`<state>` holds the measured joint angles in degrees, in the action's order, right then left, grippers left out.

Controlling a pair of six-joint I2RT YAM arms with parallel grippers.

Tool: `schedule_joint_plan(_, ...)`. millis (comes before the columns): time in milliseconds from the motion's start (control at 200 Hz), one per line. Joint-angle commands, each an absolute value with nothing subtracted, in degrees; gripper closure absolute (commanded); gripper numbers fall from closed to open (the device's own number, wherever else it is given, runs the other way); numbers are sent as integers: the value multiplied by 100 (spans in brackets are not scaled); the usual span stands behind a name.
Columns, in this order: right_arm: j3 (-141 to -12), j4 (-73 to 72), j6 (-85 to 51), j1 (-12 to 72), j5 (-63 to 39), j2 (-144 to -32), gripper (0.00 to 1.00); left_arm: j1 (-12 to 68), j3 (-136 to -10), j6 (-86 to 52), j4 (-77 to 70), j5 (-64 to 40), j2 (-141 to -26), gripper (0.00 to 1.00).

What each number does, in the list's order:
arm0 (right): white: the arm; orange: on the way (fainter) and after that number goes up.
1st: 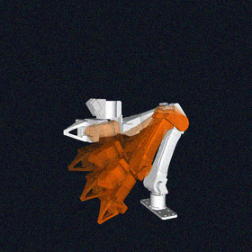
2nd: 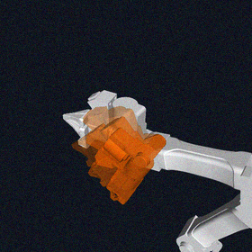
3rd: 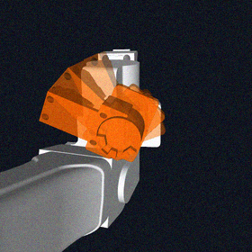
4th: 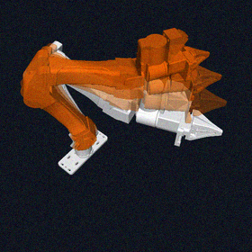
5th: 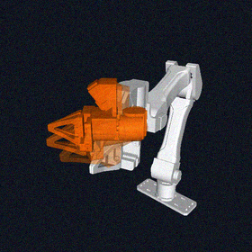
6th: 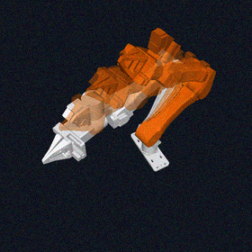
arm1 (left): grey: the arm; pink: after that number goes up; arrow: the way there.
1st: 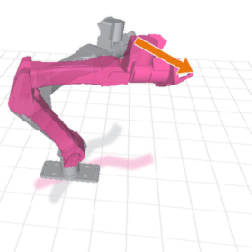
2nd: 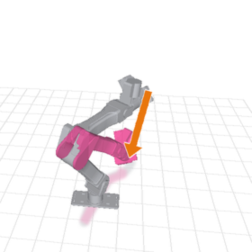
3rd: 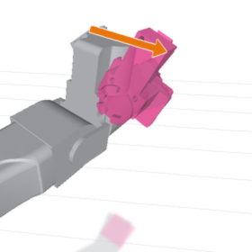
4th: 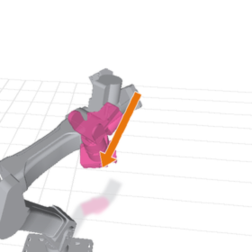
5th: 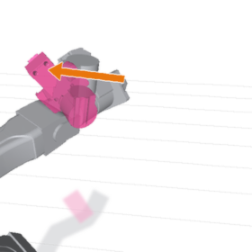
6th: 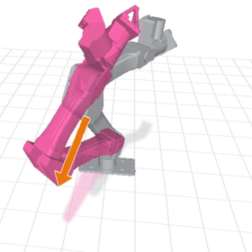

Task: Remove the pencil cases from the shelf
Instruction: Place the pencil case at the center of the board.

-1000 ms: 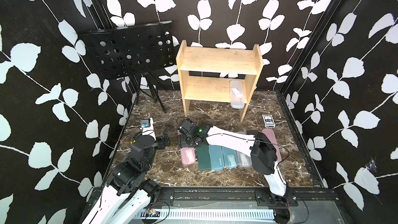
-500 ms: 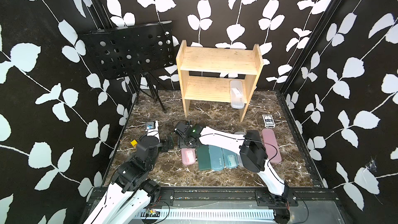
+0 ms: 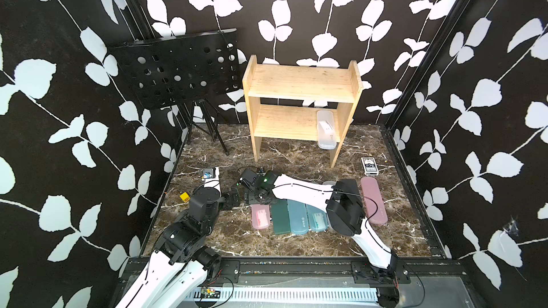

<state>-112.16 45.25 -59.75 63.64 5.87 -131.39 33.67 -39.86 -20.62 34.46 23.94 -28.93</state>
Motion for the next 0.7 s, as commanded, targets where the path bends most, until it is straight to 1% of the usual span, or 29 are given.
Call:
schedule_joint_plan(0, -11264, 4245, -5943, 6442, 787, -12942, 7, 3384, -4007, -2138, 3307, 2235, -2998, 1)
schedule_joint_plan(140, -10591, 3449, -5752, 6434, 954, -12263, 7, 3382, -4154, -2283, 3184, 2028, -3150, 1)
schedule_joint_plan(230, -10068, 3315, -5502, 6395, 1418, -11515, 5, 3376, -4320, -2415, 2973, 1704, -3355, 1)
schedule_joint_plan(315, -9396, 3347, -5377, 6193, 1835, -10674, 3, 3347, -4550, -2598, 2746, 1220, -3699, 1)
schedule_joint_plan(425, -8391, 3426, -5255, 5681, 2159, -9449, 1, 3271, -4889, -2955, 2309, 301, -4332, 1)
schedule_joint_plan(520, -7807, 3869, -5042, 5158, 2432, -8416, 1, 3219, -5059, -3548, 1588, -641, -5062, 1)
schedule_joint_plan(625, -7636, 4498, -4690, 4404, 2191, -7553, 1, 3273, -5402, -4347, 529, -1955, -6293, 1)
schedule_joint_plan(695, -7752, 4968, -4437, 3906, 1996, -7203, 0, 3483, -5742, -4704, -118, -2273, -7030, 1)
